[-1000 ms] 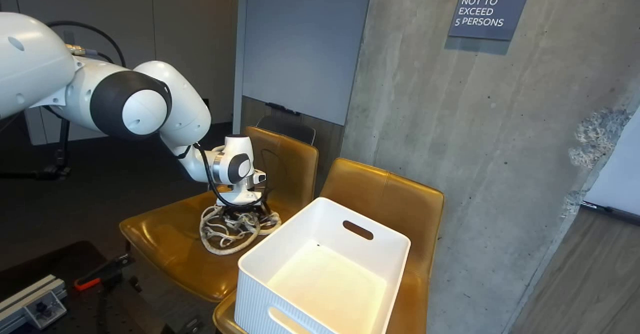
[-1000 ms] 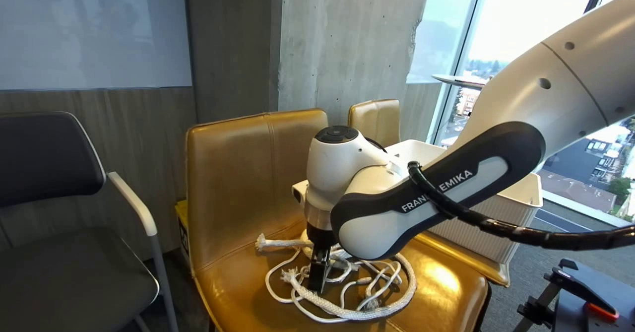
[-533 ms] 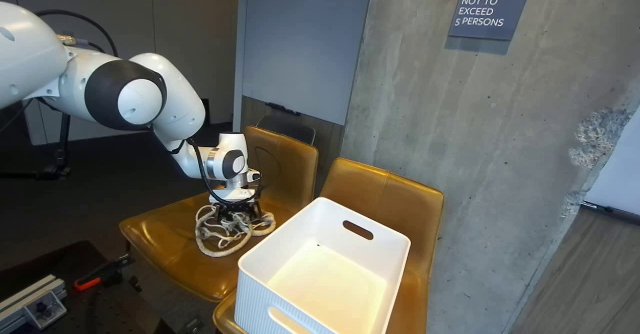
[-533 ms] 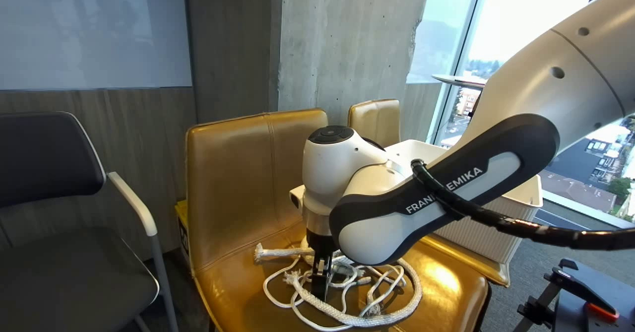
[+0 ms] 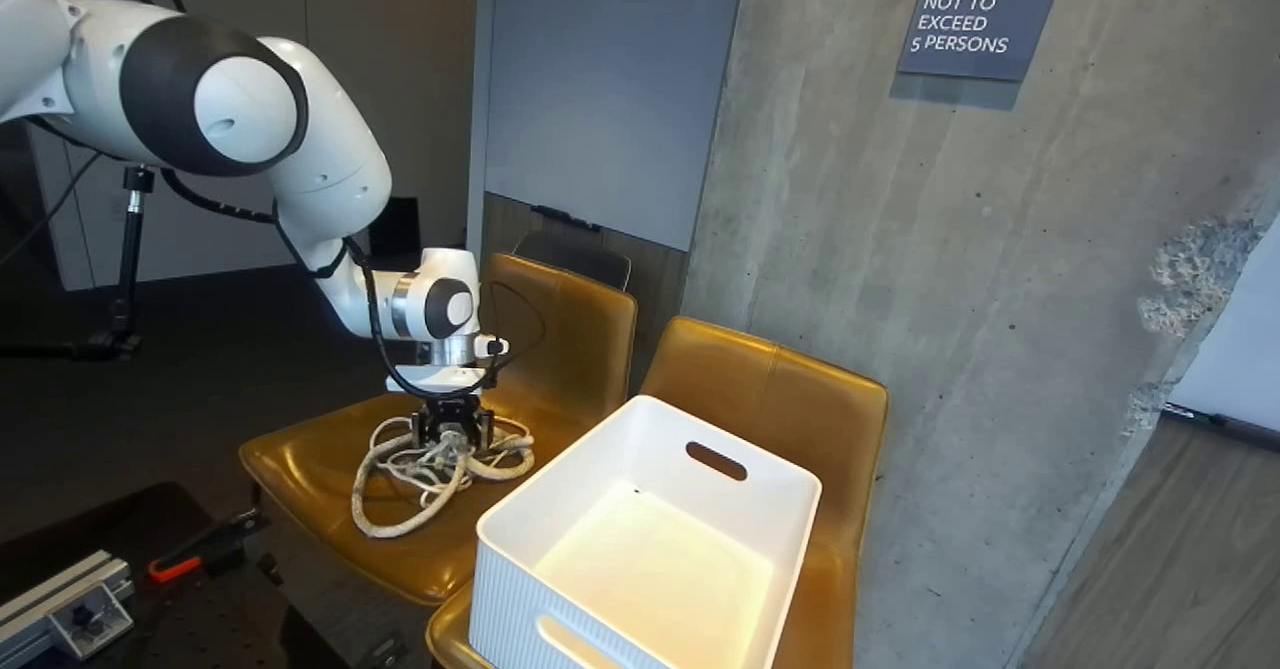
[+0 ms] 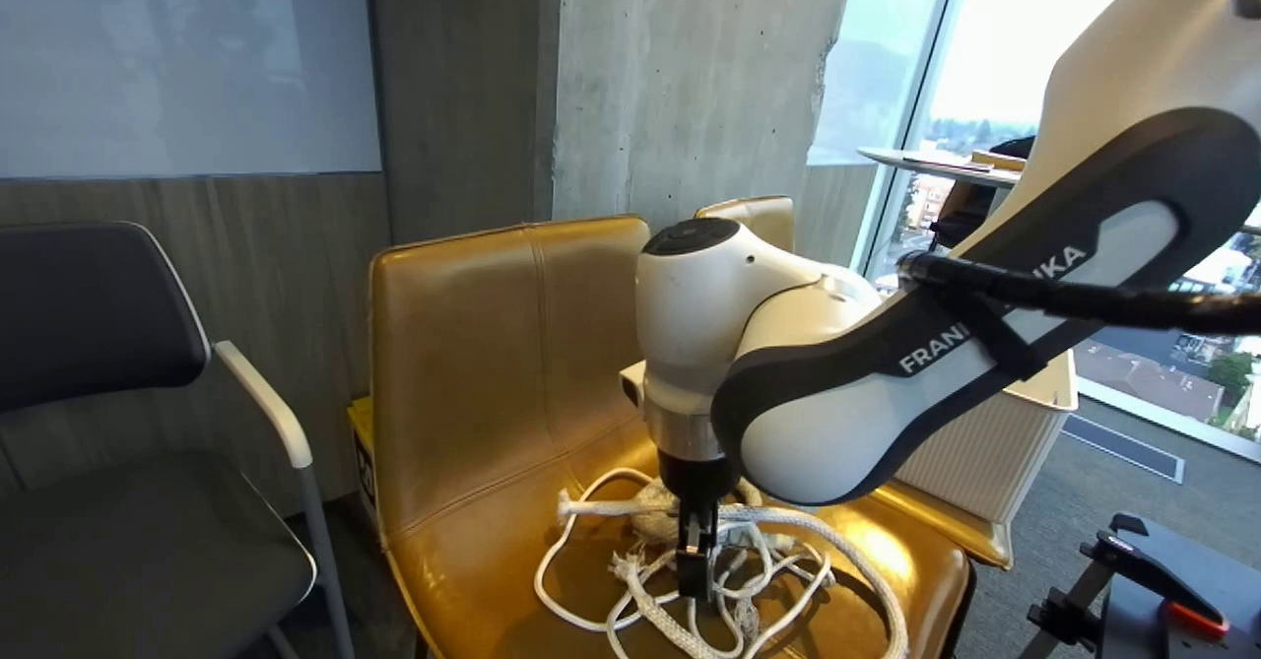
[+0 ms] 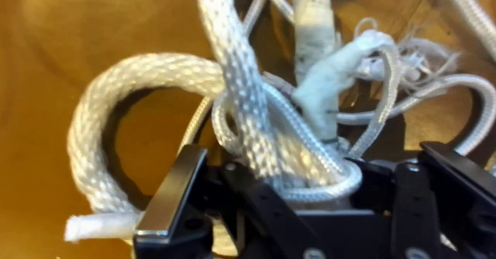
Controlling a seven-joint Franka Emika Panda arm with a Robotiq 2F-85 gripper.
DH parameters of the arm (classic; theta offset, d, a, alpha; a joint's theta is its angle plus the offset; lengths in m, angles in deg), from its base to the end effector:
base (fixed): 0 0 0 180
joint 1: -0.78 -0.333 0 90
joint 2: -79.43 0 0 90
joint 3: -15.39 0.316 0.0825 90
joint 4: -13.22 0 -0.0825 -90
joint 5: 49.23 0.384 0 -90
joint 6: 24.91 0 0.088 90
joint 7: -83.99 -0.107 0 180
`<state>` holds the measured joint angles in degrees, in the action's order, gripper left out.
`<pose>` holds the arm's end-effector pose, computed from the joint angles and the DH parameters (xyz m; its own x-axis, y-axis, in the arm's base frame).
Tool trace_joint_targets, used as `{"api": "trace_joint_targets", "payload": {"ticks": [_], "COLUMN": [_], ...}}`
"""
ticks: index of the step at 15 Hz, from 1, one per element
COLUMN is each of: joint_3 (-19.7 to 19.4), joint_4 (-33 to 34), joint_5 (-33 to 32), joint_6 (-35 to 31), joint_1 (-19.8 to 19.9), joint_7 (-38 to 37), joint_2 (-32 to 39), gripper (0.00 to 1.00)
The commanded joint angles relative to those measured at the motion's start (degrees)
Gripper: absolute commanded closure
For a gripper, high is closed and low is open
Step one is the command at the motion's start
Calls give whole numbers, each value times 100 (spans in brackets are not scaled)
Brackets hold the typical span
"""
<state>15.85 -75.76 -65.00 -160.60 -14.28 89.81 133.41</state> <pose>0.6518 0.1771 0.0783 0.8327 0.5311 -0.1567 0.5512 -0.8221 0.1423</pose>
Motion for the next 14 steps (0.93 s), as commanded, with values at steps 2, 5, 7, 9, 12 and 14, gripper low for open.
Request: {"api": "trace_joint_targets", "payload": {"ticks": [2, 5, 7, 9, 12, 14], "joint_3": [-78, -87, -105, -120, -162, -202], "joint_4": [-1136, -1255, -1179, -1012, -648, -310], "joint_5": [57, 64, 38, 13, -68, -132], "joint_6": [384, 724, 1036, 1387, 1854, 2124], "joint_1": [312, 547, 675, 790, 935, 1024], "joint_7": [-215, -190, -165, -137, -130, -141], "joint_2": [-1396, -2084, -2506, -2897, -3407, -3672], "gripper": [100, 100, 100, 100, 100, 100]}}
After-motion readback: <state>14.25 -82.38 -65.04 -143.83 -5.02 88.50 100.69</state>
